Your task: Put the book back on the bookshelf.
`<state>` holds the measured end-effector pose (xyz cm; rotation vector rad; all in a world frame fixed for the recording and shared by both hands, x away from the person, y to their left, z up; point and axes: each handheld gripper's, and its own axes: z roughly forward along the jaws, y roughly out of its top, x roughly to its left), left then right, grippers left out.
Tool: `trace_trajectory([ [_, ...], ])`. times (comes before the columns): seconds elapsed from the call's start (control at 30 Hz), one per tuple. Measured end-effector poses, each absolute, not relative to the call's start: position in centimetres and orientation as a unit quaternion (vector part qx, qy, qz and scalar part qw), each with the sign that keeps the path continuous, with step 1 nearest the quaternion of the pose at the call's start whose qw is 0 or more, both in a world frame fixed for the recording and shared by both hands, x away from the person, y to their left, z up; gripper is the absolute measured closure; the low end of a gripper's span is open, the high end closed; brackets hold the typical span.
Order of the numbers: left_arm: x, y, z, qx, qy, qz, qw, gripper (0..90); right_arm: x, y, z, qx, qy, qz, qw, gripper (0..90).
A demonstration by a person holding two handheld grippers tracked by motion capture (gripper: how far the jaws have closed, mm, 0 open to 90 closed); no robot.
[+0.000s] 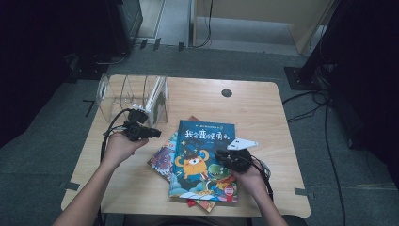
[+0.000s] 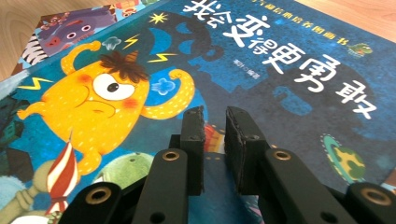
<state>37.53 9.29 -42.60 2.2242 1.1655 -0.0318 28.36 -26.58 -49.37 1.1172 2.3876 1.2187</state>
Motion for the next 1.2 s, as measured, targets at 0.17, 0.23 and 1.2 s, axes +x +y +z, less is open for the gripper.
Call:
trace_trajectory([
  [0.17, 37.0, 9.1, -43.6, 0.842, 0.438, -0.019, 0.314, 80.9, 28.5, -26.7, -49.5, 0.382, 0.813, 0.422, 0.123, 79.9],
  [0.23, 36.8, 9.1, -43.7, 0.843, 0.435, -0.020, 0.316, 81.3, 28.5, -26.8, -49.6, 0.381, 0.813, 0.422, 0.127, 80.5],
  [1.2, 33.5, 6.8, -46.8, 0.849, 0.415, -0.031, 0.326, 87.0, 29.8, -31.2, -49.4, 0.450, 0.784, 0.398, 0.158, 90.0],
])
